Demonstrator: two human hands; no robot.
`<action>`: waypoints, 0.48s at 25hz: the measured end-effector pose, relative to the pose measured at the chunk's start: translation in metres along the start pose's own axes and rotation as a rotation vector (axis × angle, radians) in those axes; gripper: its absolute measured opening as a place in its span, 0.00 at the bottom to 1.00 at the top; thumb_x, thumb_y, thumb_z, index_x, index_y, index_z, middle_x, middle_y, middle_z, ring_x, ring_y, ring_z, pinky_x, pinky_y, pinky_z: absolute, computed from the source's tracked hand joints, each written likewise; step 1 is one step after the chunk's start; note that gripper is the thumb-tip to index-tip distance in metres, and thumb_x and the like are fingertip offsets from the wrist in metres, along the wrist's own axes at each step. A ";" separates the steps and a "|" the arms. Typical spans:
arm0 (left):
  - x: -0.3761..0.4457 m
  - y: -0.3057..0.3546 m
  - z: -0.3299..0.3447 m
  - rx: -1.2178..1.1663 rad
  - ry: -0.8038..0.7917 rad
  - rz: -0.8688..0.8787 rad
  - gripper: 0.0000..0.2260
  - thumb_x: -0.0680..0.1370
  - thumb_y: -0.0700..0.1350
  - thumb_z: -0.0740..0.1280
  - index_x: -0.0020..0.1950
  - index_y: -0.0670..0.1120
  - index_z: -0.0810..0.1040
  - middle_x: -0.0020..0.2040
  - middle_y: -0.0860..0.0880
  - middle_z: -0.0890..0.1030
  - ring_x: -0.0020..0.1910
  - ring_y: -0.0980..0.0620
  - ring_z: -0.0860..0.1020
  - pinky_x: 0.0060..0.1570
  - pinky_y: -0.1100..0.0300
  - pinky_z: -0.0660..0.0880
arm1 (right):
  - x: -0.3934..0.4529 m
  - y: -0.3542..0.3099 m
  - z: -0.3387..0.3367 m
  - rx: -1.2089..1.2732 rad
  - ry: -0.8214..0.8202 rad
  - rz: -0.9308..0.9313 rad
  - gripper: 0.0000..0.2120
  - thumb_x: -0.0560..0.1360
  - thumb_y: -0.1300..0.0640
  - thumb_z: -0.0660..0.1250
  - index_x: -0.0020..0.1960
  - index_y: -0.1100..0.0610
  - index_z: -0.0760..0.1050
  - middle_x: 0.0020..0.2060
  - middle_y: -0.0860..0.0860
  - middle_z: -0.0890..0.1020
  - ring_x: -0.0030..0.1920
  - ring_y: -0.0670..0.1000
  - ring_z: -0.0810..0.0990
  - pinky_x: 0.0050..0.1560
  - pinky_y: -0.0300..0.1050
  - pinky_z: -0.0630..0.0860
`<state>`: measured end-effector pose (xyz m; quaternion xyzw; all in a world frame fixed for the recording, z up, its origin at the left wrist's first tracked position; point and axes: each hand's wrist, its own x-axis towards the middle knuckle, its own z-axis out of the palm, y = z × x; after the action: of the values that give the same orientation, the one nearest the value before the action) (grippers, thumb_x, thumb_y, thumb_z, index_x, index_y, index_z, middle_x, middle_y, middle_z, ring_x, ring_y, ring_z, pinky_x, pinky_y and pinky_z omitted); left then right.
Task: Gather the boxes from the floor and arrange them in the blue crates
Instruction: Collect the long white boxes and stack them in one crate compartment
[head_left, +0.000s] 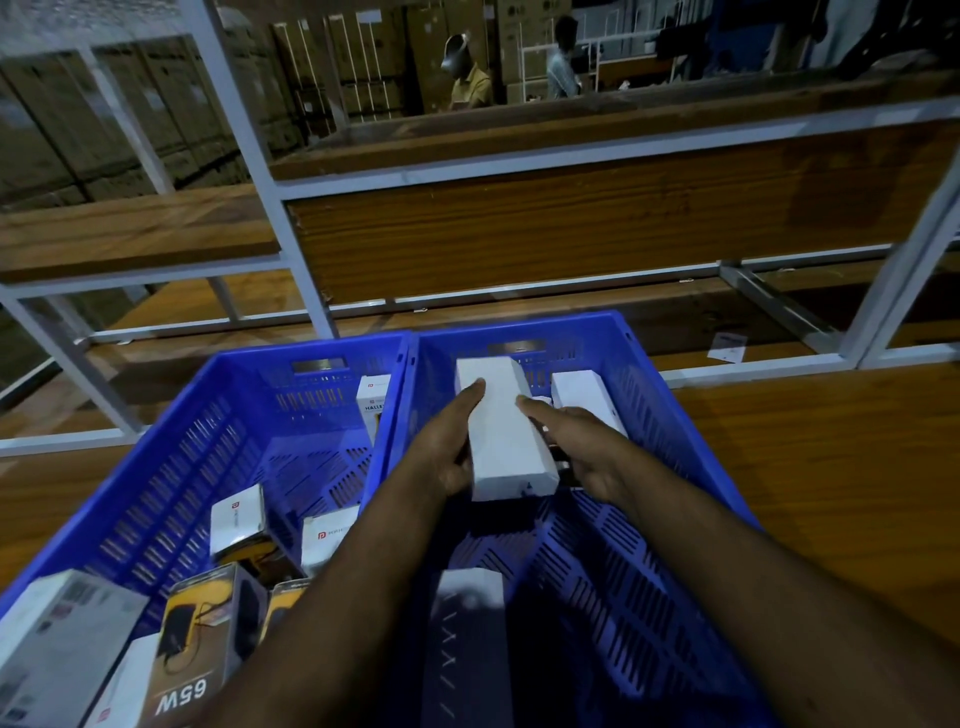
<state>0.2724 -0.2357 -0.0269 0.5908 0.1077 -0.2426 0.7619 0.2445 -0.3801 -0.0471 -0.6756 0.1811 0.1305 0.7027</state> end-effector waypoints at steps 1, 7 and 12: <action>0.003 -0.001 -0.002 -0.024 0.013 0.047 0.20 0.81 0.56 0.65 0.67 0.45 0.75 0.57 0.40 0.83 0.54 0.40 0.82 0.48 0.45 0.80 | -0.002 0.001 0.000 -0.003 -0.080 0.040 0.21 0.75 0.41 0.70 0.58 0.57 0.80 0.51 0.55 0.86 0.52 0.56 0.84 0.45 0.49 0.81; 0.010 0.002 -0.008 -0.048 0.040 0.120 0.19 0.79 0.57 0.67 0.65 0.47 0.75 0.56 0.42 0.84 0.54 0.40 0.82 0.49 0.46 0.81 | -0.008 0.004 0.005 0.035 -0.183 -0.110 0.17 0.72 0.59 0.76 0.58 0.58 0.76 0.53 0.55 0.85 0.52 0.54 0.85 0.48 0.49 0.84; 0.020 -0.014 -0.002 0.308 0.063 -0.101 0.19 0.81 0.48 0.68 0.67 0.38 0.74 0.56 0.42 0.80 0.46 0.43 0.81 0.42 0.47 0.83 | 0.009 0.016 0.006 0.133 0.078 -0.091 0.23 0.71 0.63 0.77 0.62 0.68 0.74 0.51 0.61 0.84 0.46 0.59 0.85 0.42 0.51 0.85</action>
<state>0.2830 -0.2411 -0.0487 0.7017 0.1227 -0.2754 0.6455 0.2464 -0.3735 -0.0658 -0.6397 0.1856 0.0598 0.7435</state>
